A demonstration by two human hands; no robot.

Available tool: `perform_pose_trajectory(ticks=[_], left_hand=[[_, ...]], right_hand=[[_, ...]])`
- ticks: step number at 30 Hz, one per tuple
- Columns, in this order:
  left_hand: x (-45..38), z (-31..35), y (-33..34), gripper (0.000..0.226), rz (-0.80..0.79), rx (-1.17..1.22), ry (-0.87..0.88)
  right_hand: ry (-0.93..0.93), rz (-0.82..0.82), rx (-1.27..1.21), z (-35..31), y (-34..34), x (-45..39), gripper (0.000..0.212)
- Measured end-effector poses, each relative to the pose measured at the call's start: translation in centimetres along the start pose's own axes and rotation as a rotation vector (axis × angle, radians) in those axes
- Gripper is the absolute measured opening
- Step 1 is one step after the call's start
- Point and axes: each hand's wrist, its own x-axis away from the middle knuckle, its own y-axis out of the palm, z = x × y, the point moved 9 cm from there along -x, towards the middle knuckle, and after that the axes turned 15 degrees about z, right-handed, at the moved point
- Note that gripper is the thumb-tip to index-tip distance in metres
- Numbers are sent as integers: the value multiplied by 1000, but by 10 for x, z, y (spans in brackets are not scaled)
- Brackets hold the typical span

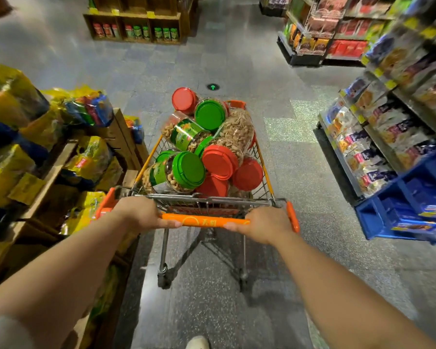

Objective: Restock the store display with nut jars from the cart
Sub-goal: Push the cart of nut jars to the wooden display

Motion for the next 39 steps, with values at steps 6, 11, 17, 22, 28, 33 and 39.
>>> perform_pose_trajectory(ticks=[6,11,17,22,28,33,39], left_hand=[[-101,-17,-41,109,88,1,43],[-194,-28,-72,104,96,53,64],[-316,-50,-120,103,124,61,30],[-424,-72,-168,100,145,31,13],[-562,-105,-222,103,156,30,-6],[-684,-140,-262,106,156,18,19],[-825,-190,-319,97,171,40,48]], right_hand=[[11,-33,8,35,-17,-107,86],[7,-35,-11,69,-31,-203,70],[-15,-16,0,114,-51,-333,71],[-50,-5,-12,151,-61,-456,88],[-75,1,-28,191,-75,-606,99],[-77,10,-26,217,-90,-732,86],[-48,18,-11,239,-115,-884,81]])
